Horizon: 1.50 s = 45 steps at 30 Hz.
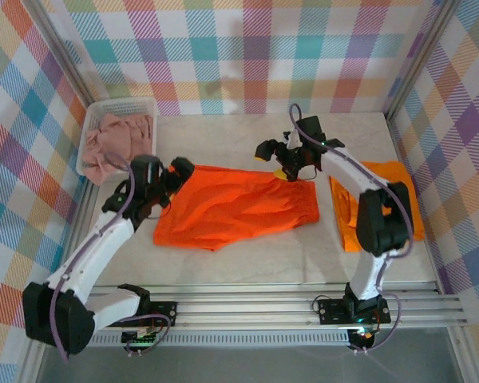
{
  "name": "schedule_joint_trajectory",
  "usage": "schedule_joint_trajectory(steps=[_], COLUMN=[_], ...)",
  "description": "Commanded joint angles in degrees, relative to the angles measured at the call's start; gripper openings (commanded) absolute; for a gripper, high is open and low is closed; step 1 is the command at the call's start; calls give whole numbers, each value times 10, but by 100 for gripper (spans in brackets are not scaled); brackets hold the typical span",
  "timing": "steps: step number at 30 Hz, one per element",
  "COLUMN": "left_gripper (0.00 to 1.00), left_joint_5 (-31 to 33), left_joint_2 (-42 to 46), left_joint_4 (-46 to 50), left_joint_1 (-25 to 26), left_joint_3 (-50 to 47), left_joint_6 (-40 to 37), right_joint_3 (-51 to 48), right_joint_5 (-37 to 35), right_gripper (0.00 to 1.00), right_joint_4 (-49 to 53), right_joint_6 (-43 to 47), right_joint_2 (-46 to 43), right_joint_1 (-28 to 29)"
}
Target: Fold and stack the shorts
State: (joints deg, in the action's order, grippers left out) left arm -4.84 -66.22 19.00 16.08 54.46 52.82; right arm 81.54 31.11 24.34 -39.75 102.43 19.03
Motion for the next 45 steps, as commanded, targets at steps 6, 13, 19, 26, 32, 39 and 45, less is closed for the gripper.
schedule_joint_trajectory(steps=[6, 13, 19, 26, 32, 39, 45], left_gripper=[100, 100, 100, 100, 100, 100, 100], left_joint_5=[-80, -65, -29, 14, 24, -10, -100], left_joint_2=[-226, -368, -460, -505, -522, -446, -308], left_joint_4=[-26, -104, -101, -96, -77, -62, -17], left_joint_1=[-10, -11, -19, -31, -46, -44, -30], left_joint_3=[128, 185, 225, 228, 248, 269, 251], left_joint_6=[-39, -48, -75, -86, -100, -119, -175], right_joint_3=[-139, -240, -294, -327, -346, -335, -265], right_joint_5=[-32, 7, 6, 20, 19, 43, -58], right_gripper=[99, 99, 99, 99, 99, 100, 99], right_joint_4=[12, -7, -13, -17, -8, -20, 60], right_joint_6=[40, 40, 49, 60, 75, 75, 148], right_joint_2=[-127, -130, -113, -88, -88, -137, -236], right_joint_1=[-6, -61, -96, -122, -142, -145, -144])
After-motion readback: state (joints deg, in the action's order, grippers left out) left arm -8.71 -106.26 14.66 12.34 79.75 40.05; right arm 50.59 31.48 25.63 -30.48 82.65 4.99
